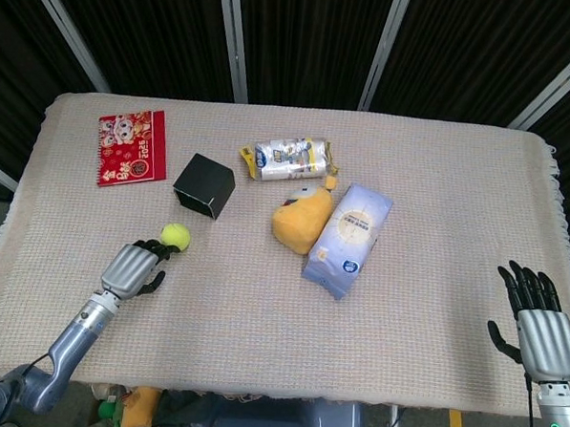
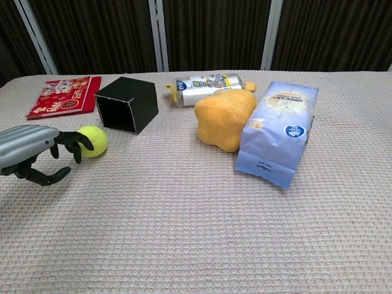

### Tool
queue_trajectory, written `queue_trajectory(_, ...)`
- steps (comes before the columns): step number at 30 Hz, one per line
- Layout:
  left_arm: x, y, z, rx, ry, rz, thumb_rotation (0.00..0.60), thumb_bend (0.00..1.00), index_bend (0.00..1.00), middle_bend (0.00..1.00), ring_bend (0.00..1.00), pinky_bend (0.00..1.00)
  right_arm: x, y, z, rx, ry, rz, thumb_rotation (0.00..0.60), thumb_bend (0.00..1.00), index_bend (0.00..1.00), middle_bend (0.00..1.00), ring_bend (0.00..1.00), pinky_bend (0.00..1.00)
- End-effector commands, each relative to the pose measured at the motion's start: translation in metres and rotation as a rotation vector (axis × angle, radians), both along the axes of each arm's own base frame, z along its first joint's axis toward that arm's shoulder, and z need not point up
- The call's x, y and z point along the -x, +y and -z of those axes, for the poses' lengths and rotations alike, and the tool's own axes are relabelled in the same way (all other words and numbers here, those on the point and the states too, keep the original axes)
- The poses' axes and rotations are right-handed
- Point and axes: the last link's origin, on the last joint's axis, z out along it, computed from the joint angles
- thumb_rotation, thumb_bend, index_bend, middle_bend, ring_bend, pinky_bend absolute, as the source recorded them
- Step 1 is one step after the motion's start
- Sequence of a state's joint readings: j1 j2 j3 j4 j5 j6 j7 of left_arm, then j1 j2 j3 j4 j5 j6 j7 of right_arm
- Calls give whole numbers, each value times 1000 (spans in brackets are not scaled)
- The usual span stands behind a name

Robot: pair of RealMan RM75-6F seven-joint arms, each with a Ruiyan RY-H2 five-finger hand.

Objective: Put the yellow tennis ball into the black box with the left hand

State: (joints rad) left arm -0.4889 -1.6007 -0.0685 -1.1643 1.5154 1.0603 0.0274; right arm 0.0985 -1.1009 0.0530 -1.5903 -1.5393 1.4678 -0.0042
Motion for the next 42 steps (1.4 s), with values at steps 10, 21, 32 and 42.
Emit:
queue_trajectory(10, -1, 18, 6, 16, 8, -41, 600, 477, 223, 356, 254, 363, 0, 1, -1, 1, -4, -6, 600, 400, 0, 0, 0, 0)
queue_trajectory(21, -2, 24, -7, 19, -23, -46, 600, 478, 223, 356, 254, 363, 0, 1, -2, 8, -3, -3, 600, 400, 0, 0, 0, 0)
queue_trajectory(32, -3, 38, -9, 56, 15, -63, 600, 478, 229, 360, 254, 269, 0, 1, -1, 11, -2, -8, 600, 400, 0, 0, 0, 0)
queue_trajectory(42, -11, 55, -7, 103, 31, -74, 600, 478, 232, 372, 254, 270, 0, 2, -2, 14, -6, -13, 600, 400, 0, 0, 0, 0)
